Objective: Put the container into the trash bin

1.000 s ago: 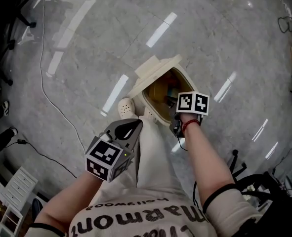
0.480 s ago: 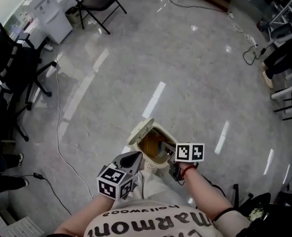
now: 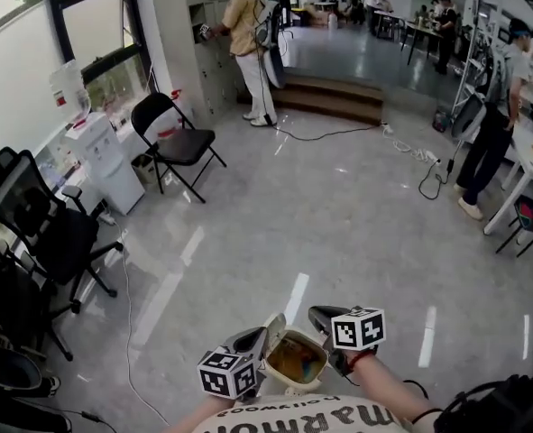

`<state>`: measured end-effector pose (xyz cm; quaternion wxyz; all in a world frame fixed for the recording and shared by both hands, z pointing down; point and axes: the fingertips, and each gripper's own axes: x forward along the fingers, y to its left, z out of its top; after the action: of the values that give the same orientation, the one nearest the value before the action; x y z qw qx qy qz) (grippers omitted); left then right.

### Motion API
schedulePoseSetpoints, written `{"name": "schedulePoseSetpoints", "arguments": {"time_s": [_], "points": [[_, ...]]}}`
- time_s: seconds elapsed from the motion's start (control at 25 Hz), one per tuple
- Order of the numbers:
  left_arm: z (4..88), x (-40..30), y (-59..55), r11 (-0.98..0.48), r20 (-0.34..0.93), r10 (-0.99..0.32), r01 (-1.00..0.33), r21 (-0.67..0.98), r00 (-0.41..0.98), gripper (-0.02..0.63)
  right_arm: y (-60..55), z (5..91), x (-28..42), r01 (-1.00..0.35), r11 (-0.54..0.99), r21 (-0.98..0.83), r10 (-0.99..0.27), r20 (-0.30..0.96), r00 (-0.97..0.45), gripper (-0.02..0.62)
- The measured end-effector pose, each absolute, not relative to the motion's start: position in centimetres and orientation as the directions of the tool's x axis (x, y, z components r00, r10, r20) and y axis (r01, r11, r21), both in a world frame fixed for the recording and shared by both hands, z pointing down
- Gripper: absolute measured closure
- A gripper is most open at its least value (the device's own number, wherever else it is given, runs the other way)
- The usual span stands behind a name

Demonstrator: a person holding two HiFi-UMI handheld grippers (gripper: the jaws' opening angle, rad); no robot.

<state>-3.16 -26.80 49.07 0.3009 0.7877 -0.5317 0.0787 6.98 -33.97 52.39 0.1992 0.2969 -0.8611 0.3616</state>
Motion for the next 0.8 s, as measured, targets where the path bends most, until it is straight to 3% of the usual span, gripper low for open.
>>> {"name": "schedulePoseSetpoints", "arguments": {"time_s": [0.36, 0.8], "points": [[44.3, -7.5, -26.2, -0.256, 0.349, -0.851, -0.890, 0.378, 0.393, 0.606, -33.5, 45.6, 7.3, -0.681, 0.611, -0.404, -0.491, 0.481, -0.726, 0.592], [40.4, -13.4, -19.4, -0.329, 0.265, -0.853, -0.858, 0.395, 0.449, 0.606, -26.2, 42.8, 4.8, -0.773, 0.520, -0.365, -0.610, 0.475, -0.634, 0.592]]}}
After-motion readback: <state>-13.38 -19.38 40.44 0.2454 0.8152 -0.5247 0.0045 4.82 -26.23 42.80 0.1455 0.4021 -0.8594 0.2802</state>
